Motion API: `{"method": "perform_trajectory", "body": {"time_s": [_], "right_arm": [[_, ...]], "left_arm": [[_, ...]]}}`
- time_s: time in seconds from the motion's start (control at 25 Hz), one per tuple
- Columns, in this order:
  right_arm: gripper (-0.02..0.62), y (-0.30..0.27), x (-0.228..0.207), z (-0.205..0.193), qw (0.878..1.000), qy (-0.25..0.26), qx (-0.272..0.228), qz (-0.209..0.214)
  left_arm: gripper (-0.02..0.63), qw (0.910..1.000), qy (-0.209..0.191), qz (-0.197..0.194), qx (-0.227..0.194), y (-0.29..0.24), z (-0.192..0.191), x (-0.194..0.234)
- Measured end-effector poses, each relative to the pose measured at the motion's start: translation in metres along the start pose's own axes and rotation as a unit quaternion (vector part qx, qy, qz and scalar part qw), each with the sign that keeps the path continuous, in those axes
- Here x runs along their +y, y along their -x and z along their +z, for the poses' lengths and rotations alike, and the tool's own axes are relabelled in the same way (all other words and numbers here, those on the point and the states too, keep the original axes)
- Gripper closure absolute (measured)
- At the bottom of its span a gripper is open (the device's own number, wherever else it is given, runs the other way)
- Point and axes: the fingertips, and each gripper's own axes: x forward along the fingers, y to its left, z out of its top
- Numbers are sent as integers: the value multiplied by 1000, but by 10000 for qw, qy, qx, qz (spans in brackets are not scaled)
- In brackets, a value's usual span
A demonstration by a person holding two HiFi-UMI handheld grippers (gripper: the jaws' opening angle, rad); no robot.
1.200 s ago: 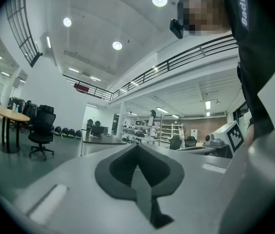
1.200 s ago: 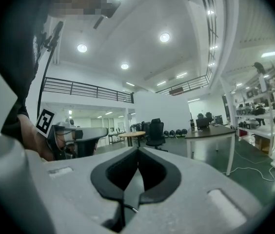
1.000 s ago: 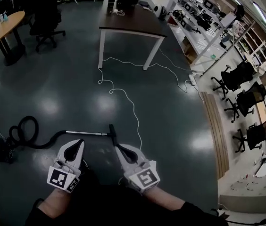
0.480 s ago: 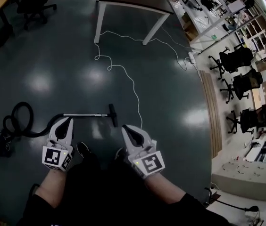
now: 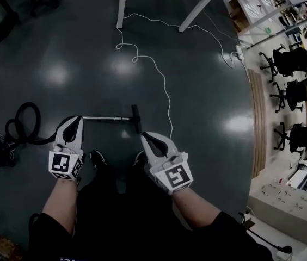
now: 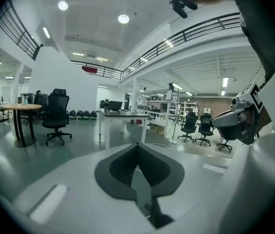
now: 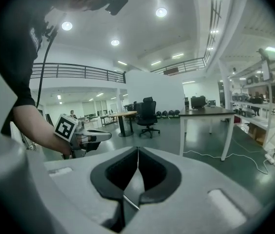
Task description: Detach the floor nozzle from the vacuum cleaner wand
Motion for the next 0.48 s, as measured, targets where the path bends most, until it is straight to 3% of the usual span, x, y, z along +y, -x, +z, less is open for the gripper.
{"method": "perform_trajectory", "body": {"time_s": [0.48], "right_arm": [[571, -63, -64, -125, 9991, -79, 405, 4]], "left_arm": [[606, 9967, -408, -677, 190, -93, -91, -26]]}}
